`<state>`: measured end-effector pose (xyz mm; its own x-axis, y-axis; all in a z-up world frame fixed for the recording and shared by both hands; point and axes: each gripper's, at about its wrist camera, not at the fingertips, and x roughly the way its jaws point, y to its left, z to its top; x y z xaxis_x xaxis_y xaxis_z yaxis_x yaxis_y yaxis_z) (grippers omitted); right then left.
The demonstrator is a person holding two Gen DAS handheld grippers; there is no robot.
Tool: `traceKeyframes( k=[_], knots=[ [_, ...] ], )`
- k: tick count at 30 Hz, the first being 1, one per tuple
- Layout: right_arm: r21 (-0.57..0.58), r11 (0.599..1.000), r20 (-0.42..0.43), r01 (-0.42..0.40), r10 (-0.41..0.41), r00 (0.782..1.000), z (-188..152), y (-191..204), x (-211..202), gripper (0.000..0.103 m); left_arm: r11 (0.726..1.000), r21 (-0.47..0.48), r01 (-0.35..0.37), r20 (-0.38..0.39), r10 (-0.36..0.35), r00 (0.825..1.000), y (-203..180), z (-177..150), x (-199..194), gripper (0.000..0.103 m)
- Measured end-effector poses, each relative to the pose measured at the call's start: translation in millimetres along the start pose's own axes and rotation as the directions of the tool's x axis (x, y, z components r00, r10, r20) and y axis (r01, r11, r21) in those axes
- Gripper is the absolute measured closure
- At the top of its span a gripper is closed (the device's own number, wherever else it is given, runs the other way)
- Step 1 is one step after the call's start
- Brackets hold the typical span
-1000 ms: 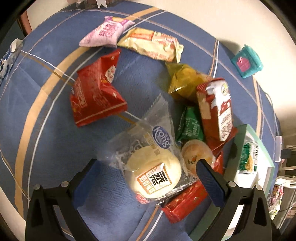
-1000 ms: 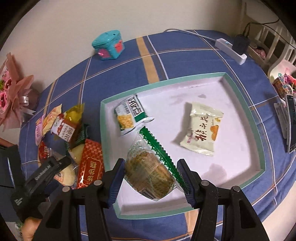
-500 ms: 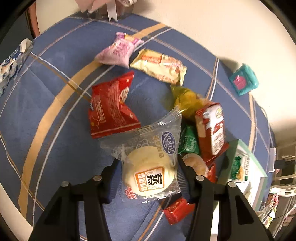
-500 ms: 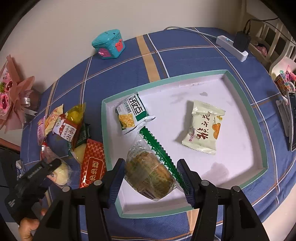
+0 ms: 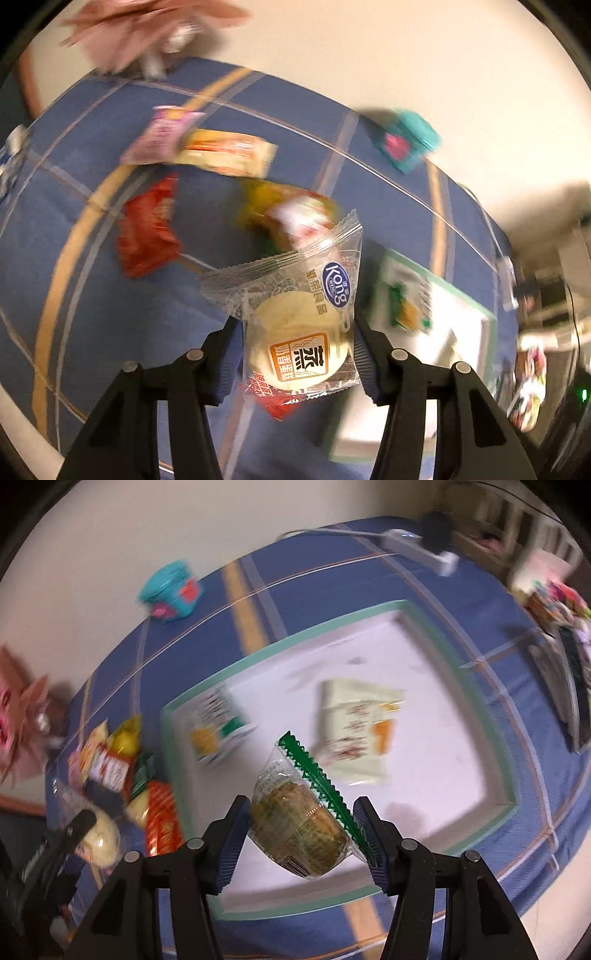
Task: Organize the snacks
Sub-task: 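Carry both packets over the tray and open both grippers to release them, then move both tools back toward the remaining snack pile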
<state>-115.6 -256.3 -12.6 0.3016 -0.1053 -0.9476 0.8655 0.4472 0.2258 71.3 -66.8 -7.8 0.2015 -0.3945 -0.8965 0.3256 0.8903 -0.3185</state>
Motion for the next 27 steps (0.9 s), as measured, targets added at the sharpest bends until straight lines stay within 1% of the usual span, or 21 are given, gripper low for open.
traceKeyframes(
  k=[3, 4, 7, 9, 12, 16, 18, 20, 21, 22, 23, 24, 27],
  knots=[
    [0.063, 0.997, 0.021, 0.039, -0.041, 0.999, 6.0, -23.8, -5.5, 0.043, 0.995, 0.096, 0.032, -0.036, -0.028, 0.999, -34.1, -17.3, 1.7, 0.047],
    [0.079, 0.996, 0.026, 0.047, -0.049, 0.998, 7.4, -30.1, -7.1, 0.043, 0.989, 0.143, 0.044, -0.052, -0.037, 0.998, -50.2, -25.4, 4.4, 0.047],
    [0.134, 0.989, 0.042, 0.068, -0.075, 0.996, 11.1, -52.5, -12.4, 0.042, 0.969, 0.234, 0.076, -0.094, -0.055, 0.994, -82.4, -45.3, 10.6, 0.047],
    [0.171, 0.981, 0.052, 0.09, -0.1, 0.994, 12.8, -66.7, -15.9, 0.042, 0.959, 0.269, 0.086, -0.114, -0.057, 0.992, -95.7, -54.1, 14.4, 0.047],
    [0.201, 0.973, 0.059, 0.112, -0.127, 0.99, 15.5, -82.4, -19.6, 0.042, 0.947, 0.313, 0.074, -0.128, -0.035, 0.991, -110.2, -64.3, 20.5, 0.047],
    [0.222, 0.969, 0.067, 0.108, -0.126, 0.99, 17.7, -92.6, -23.3, 0.042, 0.943, 0.326, 0.067, -0.147, -0.019, 0.989, -116.9, -70.9, 27.1, 0.047],
    [0.23, 0.967, 0.062, 0.113, -0.131, 0.989, 17.4, -95.1, -22.6, 0.042, 0.943, 0.326, 0.068, -0.159, -0.017, 0.987, -118.5, -72.3, 29.1, 0.041],
    [0.231, 0.967, 0.052, 0.111, -0.126, 0.991, 16.5, -96.5, -21.6, 0.042, 0.944, 0.323, 0.063, -0.151, -0.015, 0.988, -118.2, -72.4, 27.9, 0.029],
    [0.229, 0.967, 0.048, 0.111, -0.125, 0.991, 16.4, -96.2, -20.8, 0.04, 0.945, 0.324, 0.056, -0.142, -0.01, 0.99, -118.0, -71.6, 25.8, 0.028],
    [0.225, 0.968, 0.045, 0.113, -0.126, 0.991, 16.4, -95.1, -20.3, 0.038, 0.944, 0.327, 0.05, -0.134, -0.007, 0.991, -117.5, -71.2, 23.8, 0.027],
    [0.222, 0.968, 0.042, 0.116, -0.128, 0.991, 16.5, -93.8, -19.1, 0.033, 0.944, 0.327, 0.044, -0.128, -0.002, 0.992, -116.8, -69.7, 22.2, 0.027],
    [0.218, 0.969, 0.041, 0.118, -0.13, 0.991, 16.3, -93.1, -19.5, 0.031, 0.945, 0.324, 0.037, -0.122, 0.003, 0.993, -116.1, -68.5, 21.3, 0.027],
    [0.206, 0.972, 0.037, 0.116, -0.126, 0.991, 16.0, -90.0, -18.7, 0.029, 0.953, 0.302, 0.015, -0.111, 0.02, 0.994, -108.7, -62.0, 19.3, 0.026]
  ],
)
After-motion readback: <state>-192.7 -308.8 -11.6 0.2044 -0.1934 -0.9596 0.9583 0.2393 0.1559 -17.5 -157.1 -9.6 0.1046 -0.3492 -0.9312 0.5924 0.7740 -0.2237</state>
